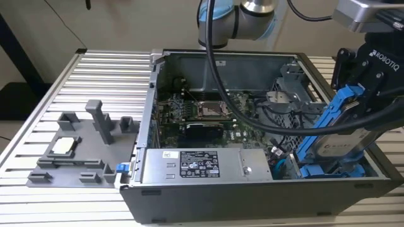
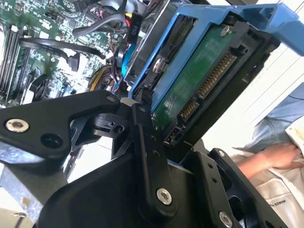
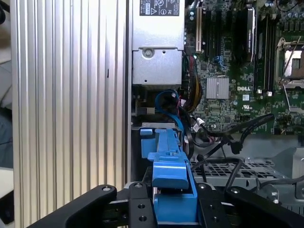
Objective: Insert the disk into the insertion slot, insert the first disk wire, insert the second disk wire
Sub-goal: 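Insert the disk into the insertion slot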
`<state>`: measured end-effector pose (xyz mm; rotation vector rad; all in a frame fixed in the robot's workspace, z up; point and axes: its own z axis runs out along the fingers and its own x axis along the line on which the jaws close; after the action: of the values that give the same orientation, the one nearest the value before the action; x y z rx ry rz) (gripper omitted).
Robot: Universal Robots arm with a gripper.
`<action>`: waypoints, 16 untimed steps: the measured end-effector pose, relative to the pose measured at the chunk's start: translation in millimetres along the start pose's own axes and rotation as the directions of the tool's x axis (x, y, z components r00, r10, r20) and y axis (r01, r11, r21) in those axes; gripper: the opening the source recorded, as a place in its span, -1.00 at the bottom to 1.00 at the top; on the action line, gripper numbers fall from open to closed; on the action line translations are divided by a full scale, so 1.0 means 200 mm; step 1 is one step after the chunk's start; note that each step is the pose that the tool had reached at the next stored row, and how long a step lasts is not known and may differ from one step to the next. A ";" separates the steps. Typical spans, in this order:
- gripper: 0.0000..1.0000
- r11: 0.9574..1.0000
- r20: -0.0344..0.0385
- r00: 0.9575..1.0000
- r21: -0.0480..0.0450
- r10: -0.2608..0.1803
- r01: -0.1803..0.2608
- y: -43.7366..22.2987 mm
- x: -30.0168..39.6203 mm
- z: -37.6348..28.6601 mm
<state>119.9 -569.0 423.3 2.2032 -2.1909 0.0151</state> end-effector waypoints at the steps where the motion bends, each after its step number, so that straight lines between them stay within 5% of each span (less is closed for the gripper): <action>1: -0.35 1.000 0.002 1.000 0.000 0.000 0.000 0.000 0.000 0.005; 16: -0.35 1.000 0.009 1.000 0.000 0.005 -0.005 -0.020 0.001 0.065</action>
<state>123.7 -569.7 410.3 2.2022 -2.2009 0.0051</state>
